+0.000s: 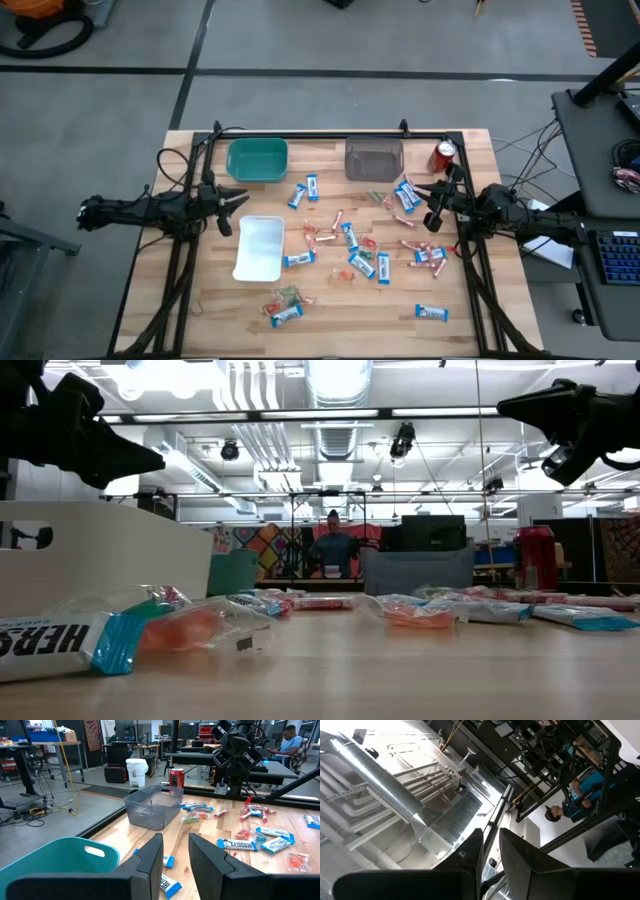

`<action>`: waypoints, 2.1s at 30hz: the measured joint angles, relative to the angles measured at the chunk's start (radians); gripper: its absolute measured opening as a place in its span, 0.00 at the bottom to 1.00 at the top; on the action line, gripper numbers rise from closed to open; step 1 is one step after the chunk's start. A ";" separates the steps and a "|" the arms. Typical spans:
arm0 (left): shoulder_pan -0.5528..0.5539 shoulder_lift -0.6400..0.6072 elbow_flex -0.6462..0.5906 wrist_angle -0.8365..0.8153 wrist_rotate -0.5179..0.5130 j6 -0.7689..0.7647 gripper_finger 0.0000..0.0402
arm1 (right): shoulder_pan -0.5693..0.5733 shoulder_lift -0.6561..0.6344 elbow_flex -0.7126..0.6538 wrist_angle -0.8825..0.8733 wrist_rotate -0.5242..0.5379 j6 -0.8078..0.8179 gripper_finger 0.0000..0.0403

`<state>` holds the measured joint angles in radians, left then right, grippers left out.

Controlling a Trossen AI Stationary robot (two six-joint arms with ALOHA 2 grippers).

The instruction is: Sort candy

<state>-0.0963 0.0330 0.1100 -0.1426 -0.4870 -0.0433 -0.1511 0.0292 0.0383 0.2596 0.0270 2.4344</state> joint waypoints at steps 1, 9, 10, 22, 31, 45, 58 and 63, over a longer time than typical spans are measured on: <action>0.000 0.000 0.000 0.000 0.000 0.000 0.19 | 0.000 0.000 0.000 0.000 0.000 0.000 0.14; 0.000 0.000 0.000 0.000 0.000 0.001 0.19 | 0.000 0.000 0.000 0.040 0.122 0.027 0.14; 0.000 0.000 0.000 0.000 0.000 0.007 0.19 | 0.000 -0.003 0.000 0.048 0.173 0.031 0.14; 0.000 0.000 0.000 0.089 0.000 -0.257 0.19 | 0.002 0.005 0.000 -0.106 0.183 0.068 0.14; 0.000 0.000 0.000 0.158 0.000 -0.280 0.19 | 0.003 0.007 0.001 -0.279 0.148 0.133 0.14; 0.000 0.000 0.000 0.158 0.000 -0.280 0.19 | 0.003 0.007 0.000 -0.288 -0.087 0.130 0.14; 0.000 0.000 0.000 0.247 -0.003 -0.267 0.19 | 0.003 0.005 0.000 -0.267 -0.176 0.188 0.14; 0.000 0.000 0.000 0.326 -0.003 -0.207 0.19 | 0.003 0.006 0.000 -0.265 -0.184 0.186 0.14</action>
<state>-0.0963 0.0330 0.1097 0.1830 -0.4900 -0.2500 -0.1486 0.0353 0.0383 -0.0055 -0.1570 2.6209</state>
